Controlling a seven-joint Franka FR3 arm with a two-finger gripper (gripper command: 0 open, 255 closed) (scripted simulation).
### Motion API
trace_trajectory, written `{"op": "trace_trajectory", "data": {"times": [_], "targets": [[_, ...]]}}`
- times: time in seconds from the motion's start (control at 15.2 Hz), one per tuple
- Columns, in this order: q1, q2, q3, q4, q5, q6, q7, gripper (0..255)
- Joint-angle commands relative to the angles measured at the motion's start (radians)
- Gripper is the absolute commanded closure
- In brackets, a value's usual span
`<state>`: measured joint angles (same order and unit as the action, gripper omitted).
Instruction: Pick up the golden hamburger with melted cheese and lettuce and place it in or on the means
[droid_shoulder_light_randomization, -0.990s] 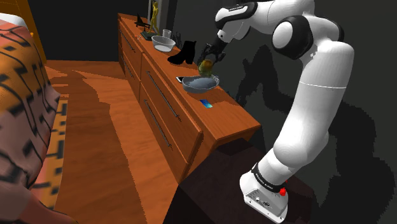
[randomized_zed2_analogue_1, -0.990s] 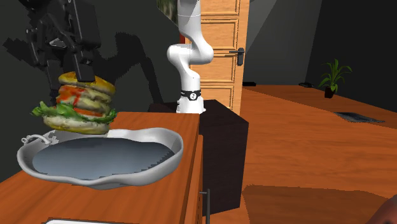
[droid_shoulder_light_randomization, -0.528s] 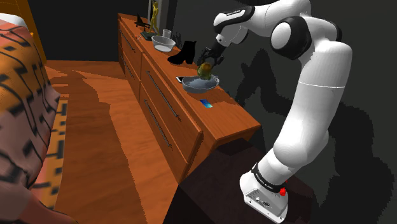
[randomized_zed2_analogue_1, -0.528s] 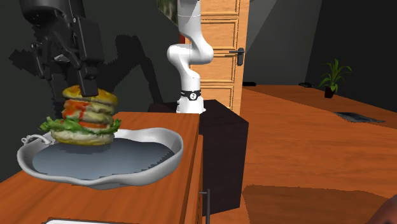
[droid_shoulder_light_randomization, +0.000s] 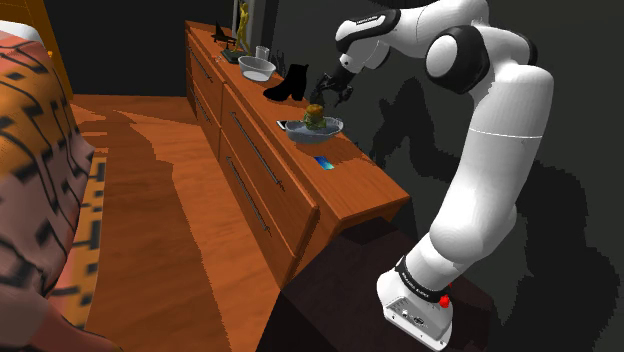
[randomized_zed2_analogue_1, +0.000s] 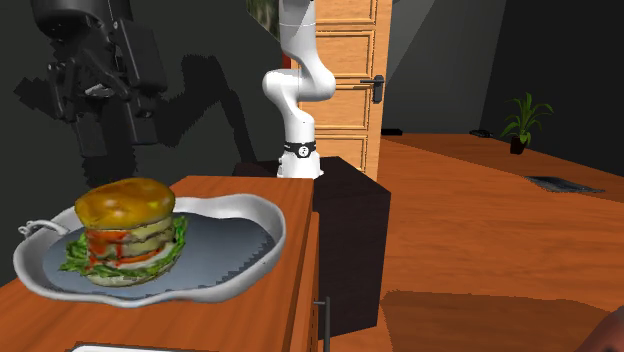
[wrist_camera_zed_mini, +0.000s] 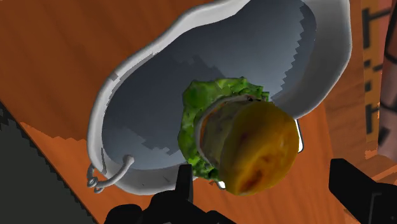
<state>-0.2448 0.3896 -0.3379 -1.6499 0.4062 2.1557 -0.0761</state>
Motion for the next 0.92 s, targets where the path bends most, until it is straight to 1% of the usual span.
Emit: {"op": "trace_trajectory", "data": {"times": [0.0,0.07,0.33,0.86], "targets": [[0.0,0.0,0.0,0.0,0.0,0.0,0.0,0],[0.0,0.0,0.0,0.0,0.0,0.0,0.0,0],[-0.003,-0.06,-0.018,0.036,-0.033,-0.093,0.02,0],[-0.003,-0.06,-0.018,0.036,-0.033,-0.093,0.02,0]]}}
